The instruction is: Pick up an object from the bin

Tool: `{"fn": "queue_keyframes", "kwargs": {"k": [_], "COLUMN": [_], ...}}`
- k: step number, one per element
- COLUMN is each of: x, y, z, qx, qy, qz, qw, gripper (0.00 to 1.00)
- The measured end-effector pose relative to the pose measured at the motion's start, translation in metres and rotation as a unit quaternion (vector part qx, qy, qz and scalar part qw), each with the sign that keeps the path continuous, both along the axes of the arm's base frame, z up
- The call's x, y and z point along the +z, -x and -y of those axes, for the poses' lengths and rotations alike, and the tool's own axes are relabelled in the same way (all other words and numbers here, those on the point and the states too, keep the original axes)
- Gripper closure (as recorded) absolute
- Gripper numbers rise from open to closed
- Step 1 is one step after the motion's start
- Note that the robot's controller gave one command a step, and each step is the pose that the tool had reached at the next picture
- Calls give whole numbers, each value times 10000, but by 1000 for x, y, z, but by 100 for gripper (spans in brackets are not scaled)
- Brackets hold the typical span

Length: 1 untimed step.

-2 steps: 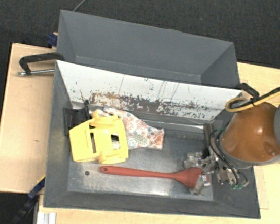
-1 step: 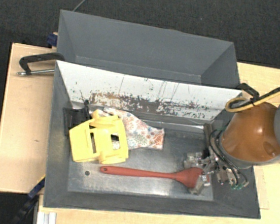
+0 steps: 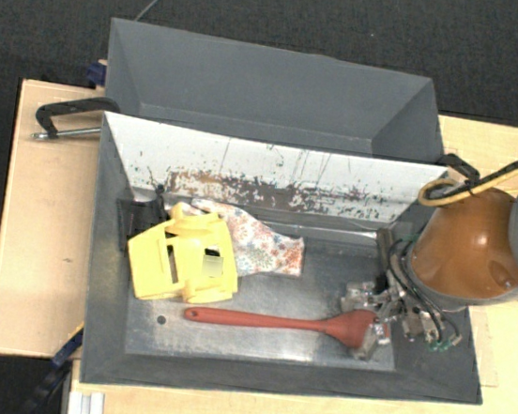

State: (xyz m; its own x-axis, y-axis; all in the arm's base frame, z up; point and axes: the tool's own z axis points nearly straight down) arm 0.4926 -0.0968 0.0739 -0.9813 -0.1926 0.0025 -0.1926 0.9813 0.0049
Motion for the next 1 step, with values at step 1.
{"fn": "queue_keyframes", "kwargs": {"k": [1], "x": [21], "y": [0], "z": [-1], "qx": [2], "qy": [0], "qz": [18], "qw": [10000], "gripper": [100]}}
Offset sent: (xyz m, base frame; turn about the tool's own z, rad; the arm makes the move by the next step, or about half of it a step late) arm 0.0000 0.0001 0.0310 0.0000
